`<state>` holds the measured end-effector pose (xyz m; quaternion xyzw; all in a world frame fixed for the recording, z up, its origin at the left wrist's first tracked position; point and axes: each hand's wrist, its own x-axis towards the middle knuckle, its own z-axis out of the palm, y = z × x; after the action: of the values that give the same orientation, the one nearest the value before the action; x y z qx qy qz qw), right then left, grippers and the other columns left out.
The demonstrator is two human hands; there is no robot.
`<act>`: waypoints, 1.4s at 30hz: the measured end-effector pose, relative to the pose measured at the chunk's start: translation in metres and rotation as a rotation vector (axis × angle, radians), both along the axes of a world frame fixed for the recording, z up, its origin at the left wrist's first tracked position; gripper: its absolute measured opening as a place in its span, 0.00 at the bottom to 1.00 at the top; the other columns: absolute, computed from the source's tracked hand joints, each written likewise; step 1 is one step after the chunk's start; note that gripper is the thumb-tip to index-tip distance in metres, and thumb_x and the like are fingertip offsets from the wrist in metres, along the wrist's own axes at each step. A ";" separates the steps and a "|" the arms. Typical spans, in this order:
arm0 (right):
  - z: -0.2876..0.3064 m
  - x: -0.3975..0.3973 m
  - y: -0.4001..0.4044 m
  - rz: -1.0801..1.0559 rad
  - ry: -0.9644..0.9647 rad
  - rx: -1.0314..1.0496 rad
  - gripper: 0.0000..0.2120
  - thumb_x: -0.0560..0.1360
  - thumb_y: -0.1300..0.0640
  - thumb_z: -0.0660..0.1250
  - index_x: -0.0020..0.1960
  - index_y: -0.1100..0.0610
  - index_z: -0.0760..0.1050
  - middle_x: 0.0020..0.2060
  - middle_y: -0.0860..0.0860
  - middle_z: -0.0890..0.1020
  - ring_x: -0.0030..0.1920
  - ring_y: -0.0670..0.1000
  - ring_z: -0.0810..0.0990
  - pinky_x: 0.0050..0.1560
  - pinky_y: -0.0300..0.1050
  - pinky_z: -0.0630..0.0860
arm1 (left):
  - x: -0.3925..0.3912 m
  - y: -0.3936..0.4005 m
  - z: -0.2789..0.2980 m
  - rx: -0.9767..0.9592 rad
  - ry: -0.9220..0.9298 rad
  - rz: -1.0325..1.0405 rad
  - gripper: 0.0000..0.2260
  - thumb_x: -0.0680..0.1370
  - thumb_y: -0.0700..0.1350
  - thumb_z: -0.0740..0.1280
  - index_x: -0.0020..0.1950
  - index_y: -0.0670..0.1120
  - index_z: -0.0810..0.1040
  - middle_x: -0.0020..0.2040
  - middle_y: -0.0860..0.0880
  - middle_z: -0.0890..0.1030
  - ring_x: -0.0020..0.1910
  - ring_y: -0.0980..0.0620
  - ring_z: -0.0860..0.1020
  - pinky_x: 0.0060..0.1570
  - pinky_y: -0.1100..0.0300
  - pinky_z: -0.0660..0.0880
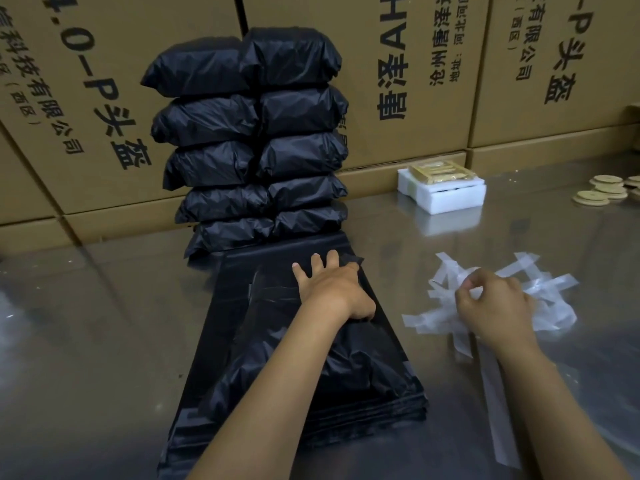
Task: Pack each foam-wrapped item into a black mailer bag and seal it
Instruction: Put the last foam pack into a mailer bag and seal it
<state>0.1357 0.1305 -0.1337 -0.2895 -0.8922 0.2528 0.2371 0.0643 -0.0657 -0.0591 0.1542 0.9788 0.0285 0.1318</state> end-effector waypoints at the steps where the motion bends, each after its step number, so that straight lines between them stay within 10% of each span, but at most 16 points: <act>1: 0.000 0.000 -0.002 -0.004 0.016 0.010 0.06 0.77 0.59 0.65 0.48 0.59 0.80 0.50 0.60 0.82 0.60 0.64 0.72 0.63 0.57 0.64 | 0.001 0.001 0.000 -0.010 0.012 0.002 0.41 0.73 0.54 0.72 0.81 0.55 0.54 0.81 0.48 0.46 0.80 0.41 0.41 0.75 0.35 0.38; 18: -0.007 -0.009 -0.023 0.157 0.171 0.150 0.04 0.70 0.62 0.72 0.40 0.56 0.79 0.49 0.53 0.80 0.56 0.58 0.73 0.56 0.54 0.65 | 0.011 0.003 -0.012 0.118 0.203 0.042 0.30 0.73 0.51 0.69 0.75 0.54 0.67 0.77 0.48 0.58 0.78 0.42 0.51 0.76 0.37 0.42; 27: -0.001 -0.011 -0.068 0.448 0.283 -0.336 0.15 0.78 0.49 0.68 0.35 0.53 0.82 0.35 0.48 0.85 0.44 0.47 0.83 0.47 0.48 0.76 | 0.025 -0.012 -0.016 0.820 0.429 0.163 0.15 0.79 0.46 0.64 0.65 0.52 0.78 0.65 0.54 0.78 0.67 0.52 0.73 0.75 0.48 0.58; 32: -0.005 -0.006 -0.099 0.613 0.196 -0.602 0.08 0.74 0.39 0.69 0.44 0.42 0.82 0.41 0.43 0.86 0.45 0.42 0.84 0.53 0.47 0.79 | 0.024 -0.037 -0.005 1.129 0.210 0.286 0.15 0.79 0.45 0.65 0.65 0.54 0.78 0.66 0.52 0.78 0.53 0.61 0.75 0.54 0.63 0.69; 38: -0.004 0.012 -0.095 0.619 0.064 -0.651 0.12 0.76 0.38 0.66 0.47 0.43 0.84 0.42 0.37 0.86 0.44 0.35 0.82 0.48 0.38 0.75 | 0.029 -0.096 -0.012 0.758 0.380 0.210 0.21 0.80 0.49 0.65 0.73 0.53 0.69 0.73 0.53 0.68 0.69 0.49 0.68 0.67 0.54 0.67; 42: 0.003 0.018 -0.099 0.616 0.033 -0.619 0.17 0.79 0.39 0.63 0.44 0.47 0.85 0.40 0.40 0.86 0.42 0.37 0.83 0.46 0.39 0.74 | 0.035 -0.123 -0.027 0.729 0.113 0.418 0.35 0.78 0.65 0.61 0.79 0.50 0.57 0.77 0.48 0.64 0.73 0.44 0.66 0.69 0.48 0.67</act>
<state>0.1535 0.0318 -0.1305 -0.0633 -0.8153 0.5717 0.0668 0.0992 -0.1884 -0.0859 -0.0100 0.9206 0.3904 0.0061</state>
